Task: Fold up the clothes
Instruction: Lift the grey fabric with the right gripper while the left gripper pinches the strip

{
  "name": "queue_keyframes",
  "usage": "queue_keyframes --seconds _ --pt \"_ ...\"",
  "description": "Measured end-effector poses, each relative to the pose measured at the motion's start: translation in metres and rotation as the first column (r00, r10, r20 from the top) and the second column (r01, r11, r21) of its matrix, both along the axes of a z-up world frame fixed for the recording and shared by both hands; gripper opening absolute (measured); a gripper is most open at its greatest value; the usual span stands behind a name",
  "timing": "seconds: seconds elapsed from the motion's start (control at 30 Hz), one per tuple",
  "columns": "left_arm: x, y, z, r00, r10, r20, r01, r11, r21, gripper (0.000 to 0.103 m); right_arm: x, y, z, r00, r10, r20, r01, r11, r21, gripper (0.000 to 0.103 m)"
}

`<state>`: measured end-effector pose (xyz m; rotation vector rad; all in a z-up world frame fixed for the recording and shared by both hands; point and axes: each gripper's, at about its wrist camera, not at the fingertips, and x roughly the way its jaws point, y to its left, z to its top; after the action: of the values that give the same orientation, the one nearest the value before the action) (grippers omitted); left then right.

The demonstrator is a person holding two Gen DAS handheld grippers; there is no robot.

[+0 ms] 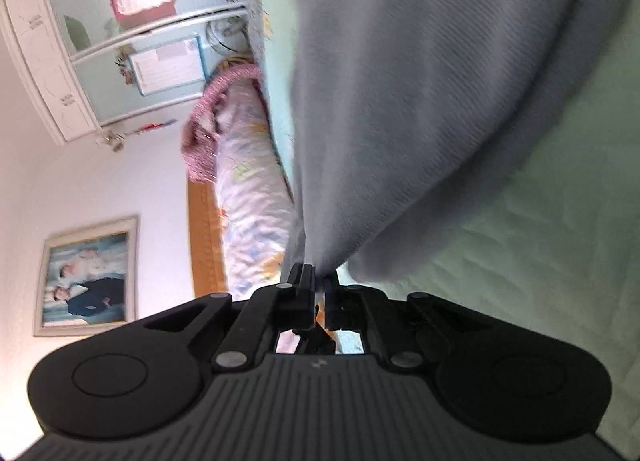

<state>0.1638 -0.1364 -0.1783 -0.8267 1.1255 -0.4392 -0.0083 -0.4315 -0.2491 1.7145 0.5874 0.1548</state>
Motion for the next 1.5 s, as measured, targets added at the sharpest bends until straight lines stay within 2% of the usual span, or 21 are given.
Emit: queue_keyframes --seconds 0.07,0.3,0.4,0.43,0.47,0.57,0.67,0.7,0.77,0.83,0.87,0.93,1.03,1.1,1.23,1.27,1.3,1.33,1.37,1.43,1.5 --pt "0.004 0.0 -0.019 0.999 0.002 -0.037 -0.002 1.0 0.02 0.009 0.005 0.002 -0.019 0.998 0.004 -0.062 -0.004 1.0 -0.006 0.004" --pt "0.002 0.006 -0.013 1.0 -0.01 -0.024 0.009 1.0 -0.007 0.014 0.005 0.001 -0.018 0.999 0.026 -0.03 -0.026 1.0 -0.01 0.006" --pt "-0.004 0.011 -0.003 1.0 -0.02 -0.004 0.02 1.0 0.009 0.02 0.0 -0.005 -0.018 0.998 0.058 -0.022 -0.058 0.998 0.027 0.02" --pt "-0.006 0.012 0.001 1.0 -0.024 0.004 0.024 1.0 0.018 0.027 -0.004 -0.007 -0.014 0.997 0.075 -0.016 -0.075 0.997 0.025 0.031" --pt "-0.008 0.014 0.005 1.0 -0.022 0.014 0.021 0.999 0.03 0.035 -0.011 -0.011 -0.007 0.996 0.09 -0.001 -0.09 0.996 0.002 0.037" --pt "-0.016 0.024 0.019 0.998 -0.004 0.059 0.001 0.999 0.049 0.042 -0.037 -0.026 0.023 0.99 0.132 0.039 -0.126 0.983 -0.137 0.037" --pt "-0.021 0.024 0.031 0.993 0.018 0.114 -0.02 1.0 0.011 0.042 -0.048 -0.046 0.047 0.993 0.098 0.072 -0.074 0.956 -0.284 0.037" --pt "-0.021 0.016 0.036 0.991 -0.003 0.137 0.004 1.0 -0.003 0.042 -0.047 -0.053 0.049 0.993 0.079 0.086 -0.051 0.954 -0.294 0.037" --pt "-0.019 -0.008 0.042 0.983 -0.071 0.167 0.07 0.997 0.013 0.042 -0.037 -0.068 0.04 0.995 0.038 0.092 -0.012 0.965 -0.262 0.037" --pt "-0.017 -0.037 0.036 0.97 -0.158 0.184 0.148 0.987 0.065 0.042 -0.03 -0.074 0.021 0.999 0.036 0.016 -0.032 0.972 -0.233 0.036" --pt "-0.015 -0.051 0.027 0.965 -0.198 0.171 0.182 0.977 0.108 0.041 -0.028 -0.075 0.009 0.998 0.047 -0.037 -0.054 0.973 -0.223 0.017" --pt "-0.013 -0.064 0.003 0.971 -0.218 0.103 0.199 0.966 0.164 0.036 -0.039 -0.074 -0.001 0.997 0.061 -0.053 -0.07 0.976 -0.207 0.0" --pt "-0.018 -0.05 -0.01 0.979 -0.171 0.108 0.163 0.983 0.08 0.034 -0.054 -0.072 0.006 0.996 0.065 -0.055 -0.076 0.973 -0.22 0.011" --pt "-0.019 -0.042 -0.009 0.985 -0.147 0.093 0.144 0.989 0.045 0.034 -0.059 -0.077 0.022 0.998 0.065 -0.003 -0.063 0.963 -0.262 0.015" --pt "-0.024 -0.059 0.008 0.973 -0.183 0.142 0.177 0.983 0.054 0.035 -0.056 -0.098 0.032 1.0 0.017 0.022 -0.009 0.951 -0.31 0.029" --pt "-0.024 -0.069 0.009 0.968 -0.202 0.148 0.197 0.979 0.05 0.036 -0.053 -0.103 0.023 1.0 0.012 -0.015 -0.016 0.957 -0.288 0.028" --pt "-0.025 -0.078 0.01 0.963 -0.222 0.154 0.217 0.975 0.046 0.037 -0.052 -0.103 0.015 0.999 0.018 -0.045 -0.029 0.967 -0.253 0.021" --pt "-0.03 -0.09 0.007 0.955 -0.255 0.149 0.249 0.967 0.057 0.037 -0.051 -0.103 0.006 0.997 0.026 -0.072 -0.041 0.976 -0.216 0.005" --pt "-0.033 -0.102 0.002 0.949 -0.285 0.134 0.277 0.958 0.08 0.037 -0.055 -0.101 0.005 0.995 0.047 -0.09 -0.066 0.974 -0.219 0.0" --pt "-0.041 -0.114 -0.008 0.944 -0.308 0.119 0.294 0.948 0.122 0.036 -0.064 -0.097 0.006 0.988 0.093 -0.125 -0.12 0.964 -0.237 0.001" --pt "-0.047 -0.115 -0.006 0.948 -0.288 0.135 0.275 0.955 0.11 0.036 -0.073 -0.097 0.023 0.992 0.088 -0.086 -0.109 0.953 -0.284 0.01"
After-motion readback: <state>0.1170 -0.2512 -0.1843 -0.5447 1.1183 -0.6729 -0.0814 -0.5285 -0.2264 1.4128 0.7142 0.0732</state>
